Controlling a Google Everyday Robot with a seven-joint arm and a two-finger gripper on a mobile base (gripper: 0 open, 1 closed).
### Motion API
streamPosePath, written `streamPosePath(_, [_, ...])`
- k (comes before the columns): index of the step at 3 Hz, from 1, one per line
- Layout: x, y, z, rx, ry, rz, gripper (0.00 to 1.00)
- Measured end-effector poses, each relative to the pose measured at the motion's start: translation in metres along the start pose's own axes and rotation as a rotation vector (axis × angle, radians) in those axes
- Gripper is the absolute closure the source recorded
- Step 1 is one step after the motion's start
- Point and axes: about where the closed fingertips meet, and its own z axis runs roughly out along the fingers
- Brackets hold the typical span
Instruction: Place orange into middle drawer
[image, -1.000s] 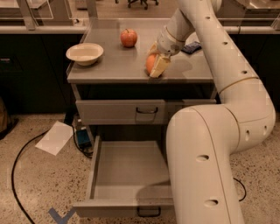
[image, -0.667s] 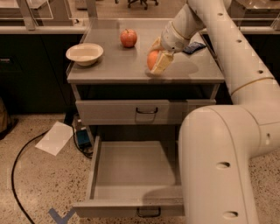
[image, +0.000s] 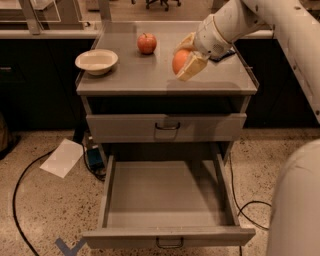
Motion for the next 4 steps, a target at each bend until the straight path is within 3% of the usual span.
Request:
streamPosePath(1, [-0.004,0.038,0.006,-0.013,-0.024,0.044,1.0])
streamPosePath(2, [0.004,0.089,0.017,-0.071,0.007,0.102,1.0])
streamPosePath(3, [0.013,0.117,0.04,-0.143,0.024,0.115,1.0])
streamPosePath(4, [0.013,0.116,0.039,-0.141,0.023,0.115,1.0])
